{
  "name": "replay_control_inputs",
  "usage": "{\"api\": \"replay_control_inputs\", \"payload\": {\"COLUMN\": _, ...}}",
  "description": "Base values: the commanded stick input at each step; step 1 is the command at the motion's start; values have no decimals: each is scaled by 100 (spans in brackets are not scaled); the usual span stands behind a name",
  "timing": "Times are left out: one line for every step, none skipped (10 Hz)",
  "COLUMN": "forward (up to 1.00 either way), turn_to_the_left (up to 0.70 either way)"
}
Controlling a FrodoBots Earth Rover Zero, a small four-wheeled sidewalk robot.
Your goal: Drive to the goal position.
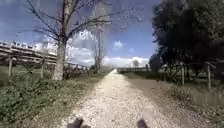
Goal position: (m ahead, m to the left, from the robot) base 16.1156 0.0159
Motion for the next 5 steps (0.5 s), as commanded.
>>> {"api": "replay_control_inputs", "payload": {"forward": 70, "turn_to_the_left": 0}}
{"api": "replay_control_inputs", "payload": {"forward": 70, "turn_to_the_left": 0}}
{"api": "replay_control_inputs", "payload": {"forward": 70, "turn_to_the_left": 0}}
{"api": "replay_control_inputs", "payload": {"forward": 70, "turn_to_the_left": 0}}
{"api": "replay_control_inputs", "payload": {"forward": 70, "turn_to_the_left": 0}}
